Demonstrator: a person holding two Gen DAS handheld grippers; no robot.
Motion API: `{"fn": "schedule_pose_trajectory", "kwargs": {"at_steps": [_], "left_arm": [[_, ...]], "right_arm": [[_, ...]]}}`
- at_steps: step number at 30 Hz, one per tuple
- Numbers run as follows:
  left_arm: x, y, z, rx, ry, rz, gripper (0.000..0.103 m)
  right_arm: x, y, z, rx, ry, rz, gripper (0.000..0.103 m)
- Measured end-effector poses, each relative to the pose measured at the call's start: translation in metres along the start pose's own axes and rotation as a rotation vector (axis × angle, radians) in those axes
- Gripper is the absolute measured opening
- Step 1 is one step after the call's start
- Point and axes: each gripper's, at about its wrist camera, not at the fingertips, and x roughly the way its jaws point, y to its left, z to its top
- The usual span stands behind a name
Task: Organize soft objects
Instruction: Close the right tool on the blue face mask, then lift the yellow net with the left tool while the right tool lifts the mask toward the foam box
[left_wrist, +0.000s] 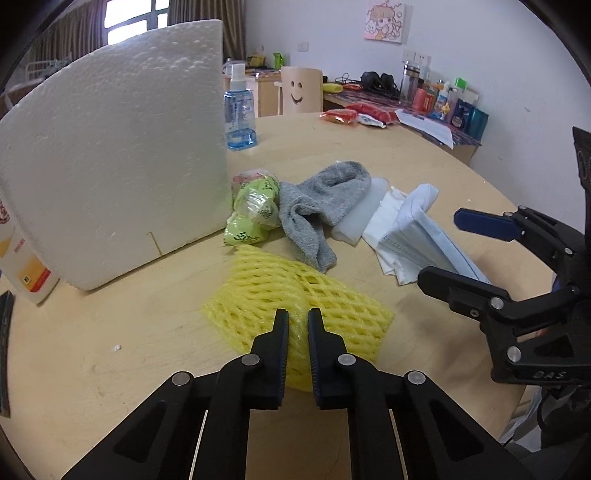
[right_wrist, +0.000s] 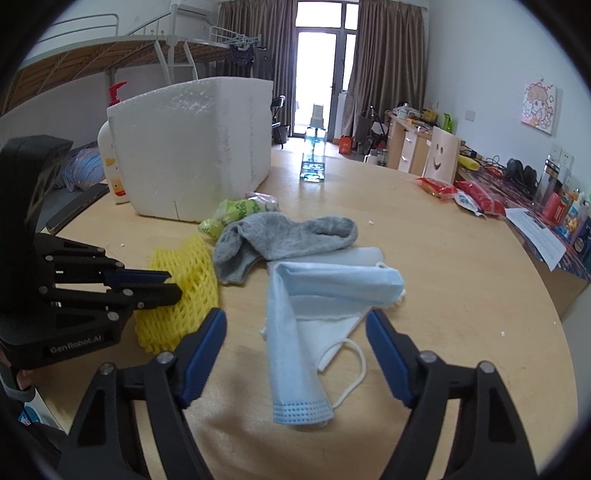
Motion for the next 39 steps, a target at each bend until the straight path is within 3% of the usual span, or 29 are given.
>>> {"fn": "schedule_pose_trajectory", "kwargs": {"at_steps": [2, 4, 14, 25, 39], "left_arm": [[-0.004, 0.002, -0.001, -0.006, -0.009, -0.015, 0.011], [-0.008, 0.004, -0.001, -0.012, -0.022, -0.025, 0.011], [-0.015, 0.003, -0.005, -0.005, -0.047, -0.036, 0.011], [-0.022, 0.002, -0.009, 0.004, -0.079, -0.048, 0.011], [-0.058, -0.003, -0.009, -0.007, -0.199, -0.017, 0.011]], "right_arm": [[0.002, 0.001, 0.001, -0.002, 0.004, 0.005, 0.074], [0.005, 0.001, 0.002, -0.001, 0.018, 0.008, 0.060], [0.013, -0.005, -0.005, 0.051, 0.068, 0.021, 0.017], [-0.003, -0.011, -0.007, 0.104, -0.006, 0.022, 0.017], [-0.037, -0.009, -0.004, 0.099, -0.108, -0.016, 0.017]]}}
